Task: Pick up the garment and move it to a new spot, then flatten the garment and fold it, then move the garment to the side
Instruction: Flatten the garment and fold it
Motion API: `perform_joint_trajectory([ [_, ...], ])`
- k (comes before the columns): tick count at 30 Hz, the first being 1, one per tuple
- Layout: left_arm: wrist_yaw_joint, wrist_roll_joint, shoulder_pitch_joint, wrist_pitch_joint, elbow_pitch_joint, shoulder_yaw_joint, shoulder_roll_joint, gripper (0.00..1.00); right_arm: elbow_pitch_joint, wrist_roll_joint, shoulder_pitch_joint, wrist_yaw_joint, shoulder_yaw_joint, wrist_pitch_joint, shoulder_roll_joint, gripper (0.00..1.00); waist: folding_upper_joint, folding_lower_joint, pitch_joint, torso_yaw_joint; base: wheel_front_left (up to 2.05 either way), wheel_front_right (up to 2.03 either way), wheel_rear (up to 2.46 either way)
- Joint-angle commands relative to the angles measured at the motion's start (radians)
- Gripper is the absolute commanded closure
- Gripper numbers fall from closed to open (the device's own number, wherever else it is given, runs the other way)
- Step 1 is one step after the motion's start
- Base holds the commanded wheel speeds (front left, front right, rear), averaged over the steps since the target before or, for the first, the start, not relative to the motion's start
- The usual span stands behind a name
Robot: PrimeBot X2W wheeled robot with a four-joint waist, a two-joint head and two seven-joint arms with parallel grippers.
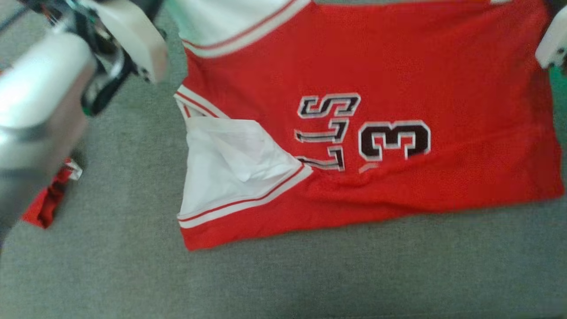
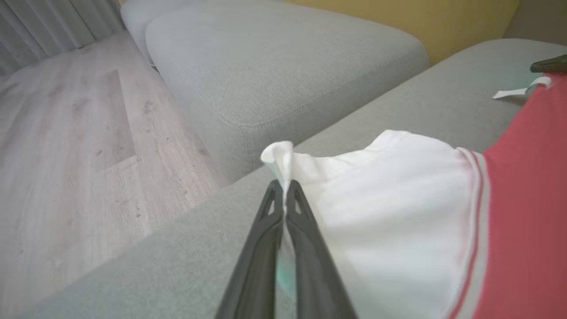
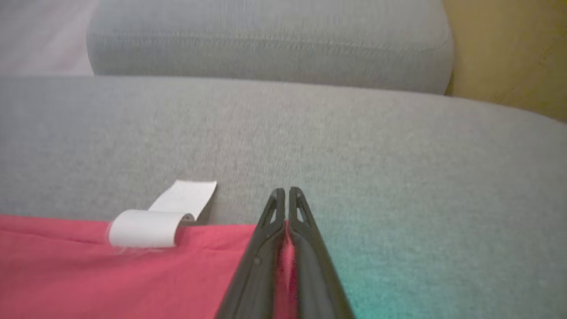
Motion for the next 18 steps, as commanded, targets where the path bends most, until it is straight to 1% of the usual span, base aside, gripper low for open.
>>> perform_joint_trajectory([
  [1, 0.008, 0.018, -0.077, -0.02, 0.01, 0.061, 0.042, 1.0, -0.015, 0.014, -0.028, 0.007, -0.004, -0.041, -0.004, 1.0, 0.0, 0.0, 0.005, -0.008, 0.0, 0.0, 0.0],
  [6, -0.001, 0.033, -0.16, -0.075, 0.093, 0.09, 0.031, 1.0, -0.011, 0.047, -0.074, 0.007, -0.023, -0.167, 0.022, 1.0, 0.0, 0.0, 0.016, -0.028, 0.0, 0.0, 0.0],
  [11, -0.014, 0.057, -0.229, -0.13, 0.17, 0.097, 0.006, 1.0, -0.006, 0.054, -0.104, 0.007, -0.01, -0.273, 0.037, 1.0, 0.0, 0.0, 0.019, -0.042, 0.0, 0.0, 0.0],
  [14, -0.02, 0.068, -0.248, -0.162, 0.207, 0.094, -0.014, 1.0, 0.004, 0.067, -0.107, 0.007, -0.002, -0.32, 0.041, 1.0, 0.0, 0.0, 0.016, -0.046, 0.0, 0.0, 0.0],
  [18, -0.035, 0.071, -0.238, -0.177, 0.246, 0.075, -0.031, 1.0, 0.012, 0.095, -0.085, 0.007, 0.023, -0.338, 0.04, 1.0, 0.0, 0.0, 0.004, -0.048, 0.0, 0.0, 0.0],
])
